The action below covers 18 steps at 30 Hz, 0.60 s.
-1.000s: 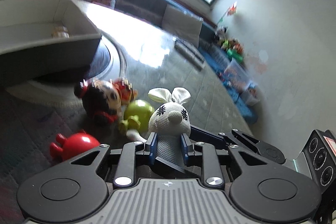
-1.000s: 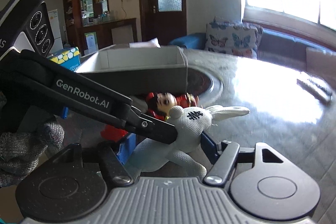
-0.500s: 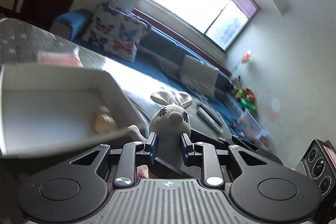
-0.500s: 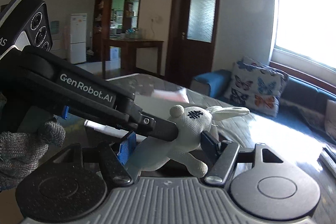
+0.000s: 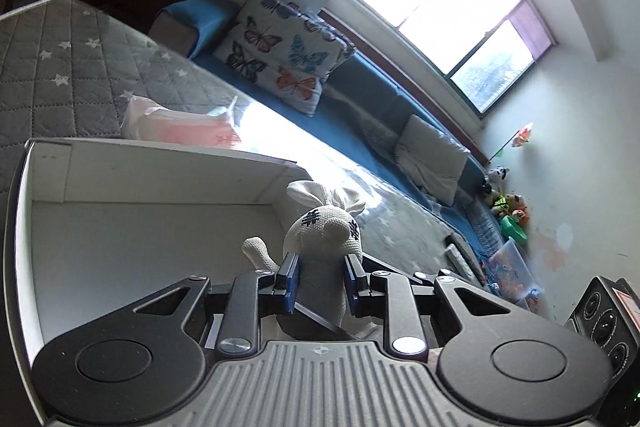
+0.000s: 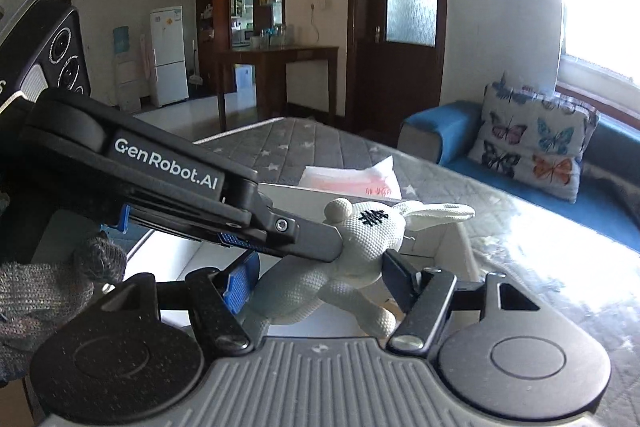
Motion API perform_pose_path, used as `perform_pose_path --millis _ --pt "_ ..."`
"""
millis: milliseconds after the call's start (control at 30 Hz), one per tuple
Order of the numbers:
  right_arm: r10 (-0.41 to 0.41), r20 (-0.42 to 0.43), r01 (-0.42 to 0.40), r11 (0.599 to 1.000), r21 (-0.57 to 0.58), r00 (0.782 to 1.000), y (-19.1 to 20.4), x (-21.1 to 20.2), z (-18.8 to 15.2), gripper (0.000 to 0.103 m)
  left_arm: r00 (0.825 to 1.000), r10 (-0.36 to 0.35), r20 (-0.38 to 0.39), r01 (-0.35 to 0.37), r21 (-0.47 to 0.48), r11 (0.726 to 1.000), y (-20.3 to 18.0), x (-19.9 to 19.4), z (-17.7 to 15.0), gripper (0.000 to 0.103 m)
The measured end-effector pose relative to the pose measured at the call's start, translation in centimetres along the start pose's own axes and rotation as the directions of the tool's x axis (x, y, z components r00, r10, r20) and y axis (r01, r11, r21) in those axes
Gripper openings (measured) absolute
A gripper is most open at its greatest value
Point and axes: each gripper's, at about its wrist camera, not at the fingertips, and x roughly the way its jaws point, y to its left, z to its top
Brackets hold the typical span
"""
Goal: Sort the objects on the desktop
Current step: 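Carry the white rabbit over the box and lower it inside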
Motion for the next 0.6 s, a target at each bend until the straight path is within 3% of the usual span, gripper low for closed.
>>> perform_pose_path --millis 300,600 --pt "0.055 -0.082 -0.046 0.993 0.113 0.995 -2.5 4.6 1.2 0.068 0.997 0.081 -0.016 -0.081 -0.006 0.997 2.5 3.4 2.0 0.024" --pt "0.021 -0.095 -0.015 0.998 0.057 0.995 -1.8 4.0 0.7 0.069 0.994 0.111 -0.016 -0.110 0.017 0.994 2.7 2.7 0.9 0.025"
